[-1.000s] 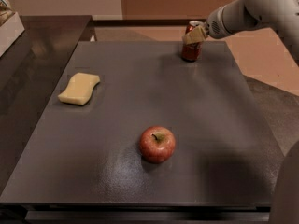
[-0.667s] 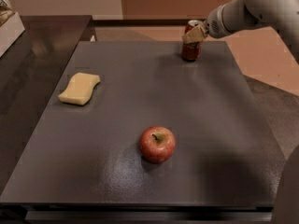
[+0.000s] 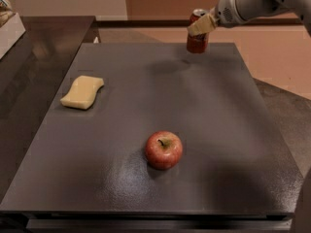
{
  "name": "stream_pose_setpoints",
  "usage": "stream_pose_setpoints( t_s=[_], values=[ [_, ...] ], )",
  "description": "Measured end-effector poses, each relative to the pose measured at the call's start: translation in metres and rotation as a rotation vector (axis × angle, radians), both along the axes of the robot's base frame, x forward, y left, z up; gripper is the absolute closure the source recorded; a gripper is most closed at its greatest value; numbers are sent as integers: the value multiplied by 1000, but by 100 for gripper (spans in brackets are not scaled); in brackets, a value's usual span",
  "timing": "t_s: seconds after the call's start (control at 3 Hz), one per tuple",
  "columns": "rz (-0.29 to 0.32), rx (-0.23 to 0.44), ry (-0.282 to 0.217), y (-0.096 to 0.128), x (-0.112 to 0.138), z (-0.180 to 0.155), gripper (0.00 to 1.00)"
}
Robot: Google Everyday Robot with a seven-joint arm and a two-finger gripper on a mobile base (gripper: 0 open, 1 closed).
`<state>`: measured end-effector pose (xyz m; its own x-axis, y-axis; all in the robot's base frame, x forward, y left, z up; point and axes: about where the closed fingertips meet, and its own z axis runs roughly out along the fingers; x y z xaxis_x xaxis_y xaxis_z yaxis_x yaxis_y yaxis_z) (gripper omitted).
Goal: Pick coke can
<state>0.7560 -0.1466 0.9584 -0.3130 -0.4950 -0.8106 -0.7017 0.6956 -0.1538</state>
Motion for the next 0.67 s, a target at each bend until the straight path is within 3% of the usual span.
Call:
stream_pose_setpoints(
  t_s=[0.67],
  values=[
    [90,-19,-90,-5,-30,77,100]
  ],
)
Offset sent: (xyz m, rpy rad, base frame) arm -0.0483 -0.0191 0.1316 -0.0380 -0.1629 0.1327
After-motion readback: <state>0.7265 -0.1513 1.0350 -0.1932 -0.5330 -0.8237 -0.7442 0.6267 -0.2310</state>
